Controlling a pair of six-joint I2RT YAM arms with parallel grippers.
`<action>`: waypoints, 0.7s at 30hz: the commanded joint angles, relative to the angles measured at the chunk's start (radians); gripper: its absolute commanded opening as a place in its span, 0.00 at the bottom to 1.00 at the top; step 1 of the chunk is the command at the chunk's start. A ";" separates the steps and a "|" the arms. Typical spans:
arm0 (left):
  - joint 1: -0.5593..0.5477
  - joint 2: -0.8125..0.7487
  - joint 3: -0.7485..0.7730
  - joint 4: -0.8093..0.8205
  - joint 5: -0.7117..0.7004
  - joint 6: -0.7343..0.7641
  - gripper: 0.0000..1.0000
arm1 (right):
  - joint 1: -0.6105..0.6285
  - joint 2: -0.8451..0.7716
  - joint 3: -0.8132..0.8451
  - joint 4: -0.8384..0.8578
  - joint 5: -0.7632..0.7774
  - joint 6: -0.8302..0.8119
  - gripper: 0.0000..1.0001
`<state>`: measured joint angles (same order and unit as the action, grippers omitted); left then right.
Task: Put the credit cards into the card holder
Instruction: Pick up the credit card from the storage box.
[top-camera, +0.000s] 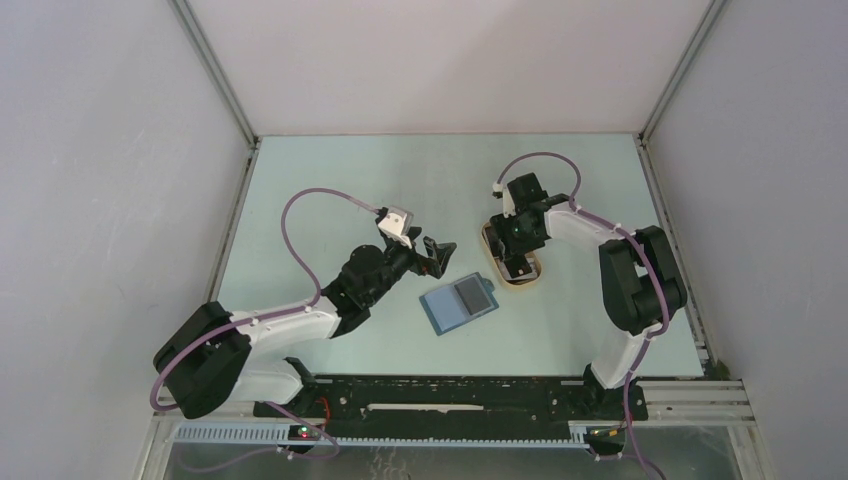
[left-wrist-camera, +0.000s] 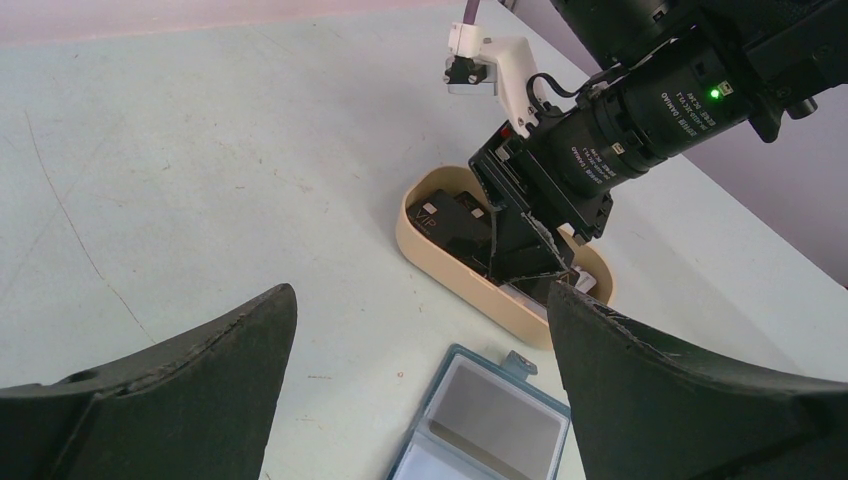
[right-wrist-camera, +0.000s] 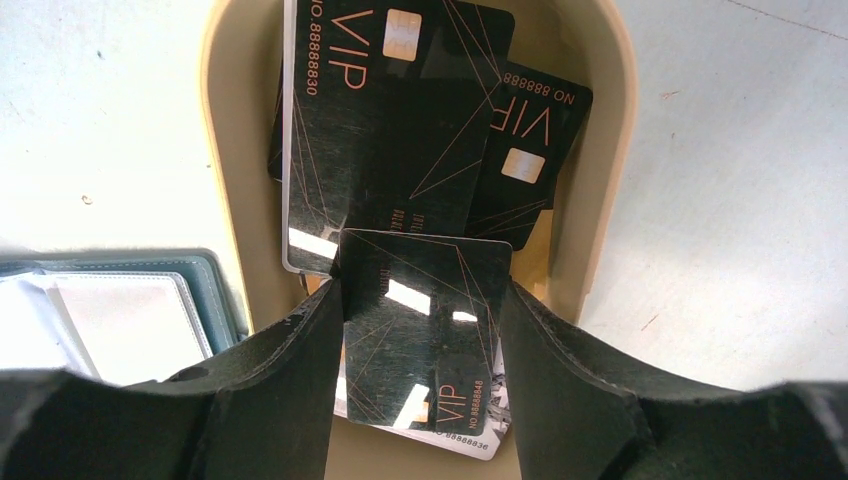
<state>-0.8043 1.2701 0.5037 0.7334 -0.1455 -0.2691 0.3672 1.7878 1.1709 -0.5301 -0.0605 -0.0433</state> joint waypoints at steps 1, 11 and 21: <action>0.005 -0.003 -0.024 0.044 0.012 0.025 1.00 | 0.000 -0.033 0.020 0.009 0.018 -0.026 0.54; 0.004 -0.007 -0.029 0.049 0.011 0.022 1.00 | -0.027 -0.087 0.020 0.011 -0.047 -0.029 0.51; 0.008 -0.009 -0.034 0.065 0.031 0.000 1.00 | -0.043 -0.110 0.020 0.012 -0.119 -0.020 0.51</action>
<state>-0.8043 1.2701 0.5030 0.7399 -0.1413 -0.2699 0.3332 1.7245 1.1709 -0.5308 -0.1364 -0.0616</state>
